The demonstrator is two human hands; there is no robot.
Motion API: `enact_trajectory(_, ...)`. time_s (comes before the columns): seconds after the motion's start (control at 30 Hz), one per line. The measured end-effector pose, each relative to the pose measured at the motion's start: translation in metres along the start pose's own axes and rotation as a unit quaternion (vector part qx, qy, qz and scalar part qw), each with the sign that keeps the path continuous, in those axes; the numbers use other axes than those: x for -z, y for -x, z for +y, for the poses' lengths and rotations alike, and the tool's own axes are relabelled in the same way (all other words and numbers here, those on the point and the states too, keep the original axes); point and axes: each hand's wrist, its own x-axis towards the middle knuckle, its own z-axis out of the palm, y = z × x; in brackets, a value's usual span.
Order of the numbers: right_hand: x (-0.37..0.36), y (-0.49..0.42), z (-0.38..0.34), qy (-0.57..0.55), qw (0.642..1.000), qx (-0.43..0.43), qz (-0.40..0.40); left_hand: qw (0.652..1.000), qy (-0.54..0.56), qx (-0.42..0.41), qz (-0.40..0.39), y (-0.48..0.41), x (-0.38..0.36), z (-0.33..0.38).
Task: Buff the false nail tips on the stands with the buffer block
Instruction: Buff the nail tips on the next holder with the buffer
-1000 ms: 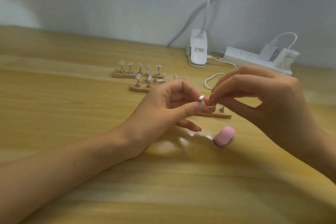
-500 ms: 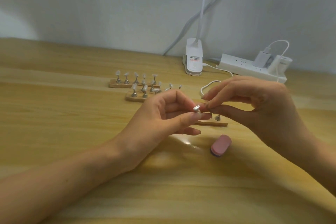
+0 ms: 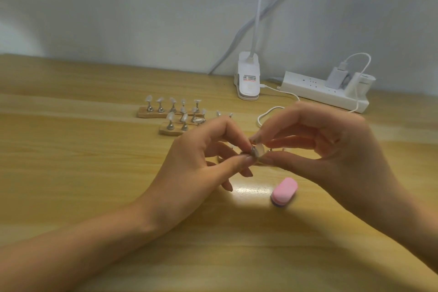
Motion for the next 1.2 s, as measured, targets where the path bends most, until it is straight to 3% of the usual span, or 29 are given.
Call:
enact_trajectory(0.6,-0.005,0.002,0.001,0.059,0.998,0.02,0.011,0.994,0.1,0.045,0.015,0.0,-0.003,0.002)
enact_trajectory(0.93,-0.008,0.001,0.007,0.055,0.998,0.017,0.006,0.997,0.072,0.036,0.013,-0.002,-0.001,-0.006)
enact_trajectory(1.07,0.02,-0.01,0.004,0.022,0.999,-0.013,-0.046,0.999,0.048,0.01,0.007,-0.008,0.005,0.003)
enact_trajectory(1.2,0.06,-0.014,0.012,0.051,0.997,-0.051,-0.029,0.999,-0.01,-0.023,0.029,-0.024,0.022,0.021)
